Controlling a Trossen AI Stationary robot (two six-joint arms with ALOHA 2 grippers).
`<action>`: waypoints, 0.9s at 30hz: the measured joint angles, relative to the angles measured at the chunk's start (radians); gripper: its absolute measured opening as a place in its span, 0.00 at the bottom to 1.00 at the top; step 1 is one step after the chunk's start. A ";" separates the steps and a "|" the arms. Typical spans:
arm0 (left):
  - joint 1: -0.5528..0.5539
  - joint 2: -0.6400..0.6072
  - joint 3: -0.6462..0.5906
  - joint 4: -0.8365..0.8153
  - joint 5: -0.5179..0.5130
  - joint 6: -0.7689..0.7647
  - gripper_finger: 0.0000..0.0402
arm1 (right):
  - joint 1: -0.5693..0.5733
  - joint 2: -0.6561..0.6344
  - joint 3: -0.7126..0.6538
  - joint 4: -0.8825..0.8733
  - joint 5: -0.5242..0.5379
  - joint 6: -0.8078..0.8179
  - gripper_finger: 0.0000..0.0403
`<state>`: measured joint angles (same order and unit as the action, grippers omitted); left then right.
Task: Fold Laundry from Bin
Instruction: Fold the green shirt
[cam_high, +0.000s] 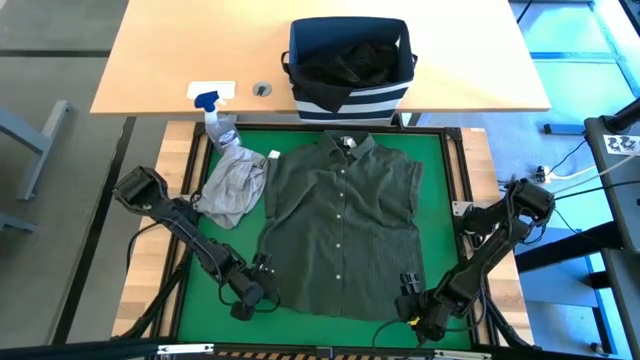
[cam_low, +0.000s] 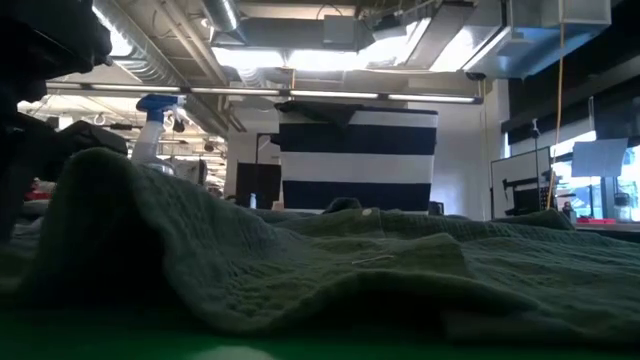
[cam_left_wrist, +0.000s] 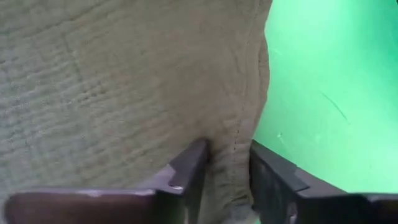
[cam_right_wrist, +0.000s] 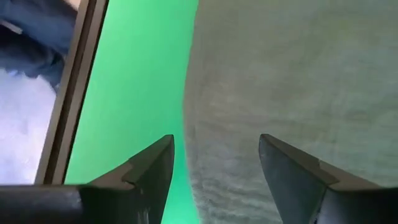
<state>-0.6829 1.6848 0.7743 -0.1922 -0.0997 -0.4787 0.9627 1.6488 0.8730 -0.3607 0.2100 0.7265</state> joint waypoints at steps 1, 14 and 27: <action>0.000 0.000 0.000 -0.002 0.003 0.000 0.24 | 0.000 0.009 0.000 0.000 -0.015 -0.001 0.59; -0.017 0.002 -0.001 -0.029 0.155 -0.051 0.03 | 0.000 0.049 0.002 -0.051 -0.012 -0.023 0.59; -0.018 0.003 -0.001 -0.029 0.143 -0.069 0.02 | 0.008 0.113 0.006 -0.078 -0.003 -0.032 0.35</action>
<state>-0.7006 1.6875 0.7731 -0.2216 0.0437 -0.5480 0.9703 1.7622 0.8791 -0.4389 0.2070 0.6945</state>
